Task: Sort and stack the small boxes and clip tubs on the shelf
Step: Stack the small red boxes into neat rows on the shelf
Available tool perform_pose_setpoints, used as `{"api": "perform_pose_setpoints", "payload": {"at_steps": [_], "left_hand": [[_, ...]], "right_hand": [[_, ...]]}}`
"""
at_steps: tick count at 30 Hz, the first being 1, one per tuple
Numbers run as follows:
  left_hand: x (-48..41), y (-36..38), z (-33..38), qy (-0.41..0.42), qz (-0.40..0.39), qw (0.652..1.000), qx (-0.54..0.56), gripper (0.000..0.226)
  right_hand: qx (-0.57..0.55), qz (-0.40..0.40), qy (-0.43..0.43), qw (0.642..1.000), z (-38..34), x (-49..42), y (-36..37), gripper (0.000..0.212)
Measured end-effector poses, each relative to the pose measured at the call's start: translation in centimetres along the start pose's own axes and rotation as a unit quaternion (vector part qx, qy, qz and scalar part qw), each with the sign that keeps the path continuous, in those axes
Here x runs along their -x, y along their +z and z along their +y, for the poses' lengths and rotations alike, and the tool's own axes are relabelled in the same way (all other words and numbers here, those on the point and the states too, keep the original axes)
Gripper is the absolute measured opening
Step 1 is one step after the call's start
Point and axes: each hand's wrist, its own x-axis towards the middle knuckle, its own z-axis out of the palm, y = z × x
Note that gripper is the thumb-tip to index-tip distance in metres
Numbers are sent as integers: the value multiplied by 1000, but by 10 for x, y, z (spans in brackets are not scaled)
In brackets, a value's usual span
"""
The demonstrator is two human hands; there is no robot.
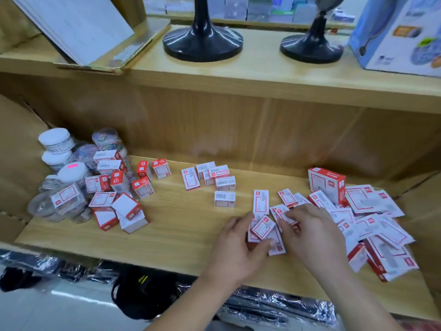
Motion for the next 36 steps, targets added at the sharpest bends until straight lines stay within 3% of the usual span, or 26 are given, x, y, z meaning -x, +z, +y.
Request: {"api": "perform_pose_setpoints", "payload": {"at_steps": [3, 5, 9, 12, 15, 20, 24, 27, 34, 36], "left_hand": [[-9, -32, -10, 34, 77, 996, -24, 37], [-29, -55, -23, 42, 105, 988, -102, 47], [-69, -73, -35, 56, -1, 971, -233, 71], [-76, -72, -40, 86, -28, 959, -268, 58], [-73, -69, -44, 121, -24, 954, -272, 41], [-85, -78, -52, 139, -39, 953, -267, 39], [-62, -96, -55, 87, -28, 961, -259, 38], [-34, -124, -67, 23, -35, 962, -270, 39], [14, -152, -97, -30, 69, 975, -211, 45], [22, -149, -101, -19, 84, 982, -166, 46]], "right_hand": [[-27, 2, -19, 999, -6, -2, 2, 16], [-65, -4, -28, 997, -17, -5, 4, 13], [-115, -38, -57, 991, -42, -20, 12, 15], [-127, -63, -64, 988, -60, -38, 14, 20], [-170, -79, -61, 980, -74, -55, 16, 17], [-163, -90, -83, 979, -101, -96, 30, 22], [-113, -143, -125, 975, -119, -125, 43, 38], [-83, -188, -126, 971, -129, -132, 58, 39], [-149, -74, -78, 983, -141, -109, 59, 25], [-212, -104, -43, 971, -150, -91, 52, 18]]}}
